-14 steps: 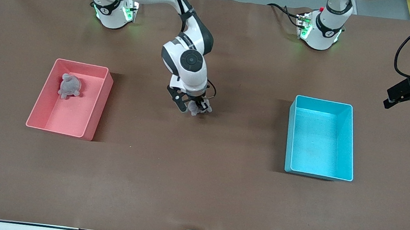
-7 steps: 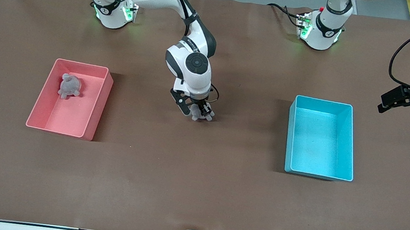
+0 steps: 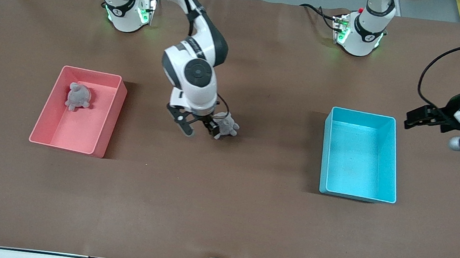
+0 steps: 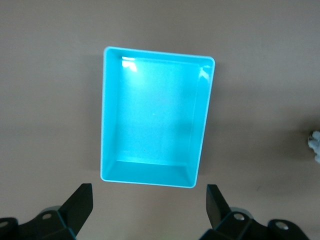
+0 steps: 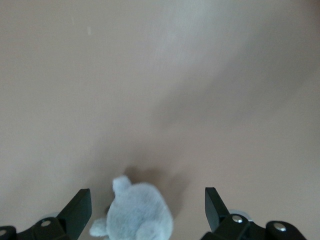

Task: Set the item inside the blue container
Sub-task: 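Set the plush on the table with the right gripper and open it, then return the right gripper to the pink box while the left gripper approaches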

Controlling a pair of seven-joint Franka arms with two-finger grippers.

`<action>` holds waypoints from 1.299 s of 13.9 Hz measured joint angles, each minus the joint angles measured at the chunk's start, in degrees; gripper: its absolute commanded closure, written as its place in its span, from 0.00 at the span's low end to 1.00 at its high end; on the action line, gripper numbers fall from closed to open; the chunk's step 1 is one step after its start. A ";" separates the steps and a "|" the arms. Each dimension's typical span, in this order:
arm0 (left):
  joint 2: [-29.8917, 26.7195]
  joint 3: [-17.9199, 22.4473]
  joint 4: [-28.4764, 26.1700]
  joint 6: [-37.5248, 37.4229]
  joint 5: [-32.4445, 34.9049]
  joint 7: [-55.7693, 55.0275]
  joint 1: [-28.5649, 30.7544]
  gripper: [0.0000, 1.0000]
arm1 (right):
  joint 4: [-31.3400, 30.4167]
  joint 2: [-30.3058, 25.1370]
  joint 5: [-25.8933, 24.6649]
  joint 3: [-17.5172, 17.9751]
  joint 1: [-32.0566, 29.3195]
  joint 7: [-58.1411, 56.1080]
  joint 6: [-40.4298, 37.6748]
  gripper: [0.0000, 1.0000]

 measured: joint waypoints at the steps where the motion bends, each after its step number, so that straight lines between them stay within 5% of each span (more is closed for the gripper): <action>1: 0.44 -1.01 0.00 -0.05 0.00 0.00 -0.34 0.00 | -0.82 -2.05 -0.01 -0.07 -2.04 -3.99 -1.54 0.00; 8: 3.06 -5.57 0.05 1.99 -2.94 -4.40 -7.64 0.00 | -8.78 -13.52 -0.03 -0.38 -21.50 -41.18 -11.76 0.00; 13: 8.99 -5.72 -0.06 9.31 -5.08 -14.93 -13.05 0.00 | -10.40 -14.25 -0.05 -0.52 -35.68 -75.49 -16.41 0.00; 18: 16.03 -5.77 0.00 19.70 -5.07 -31.24 -23.90 0.00 | -12.41 -13.46 -6.75 -0.47 -40.98 -89.33 -16.52 0.00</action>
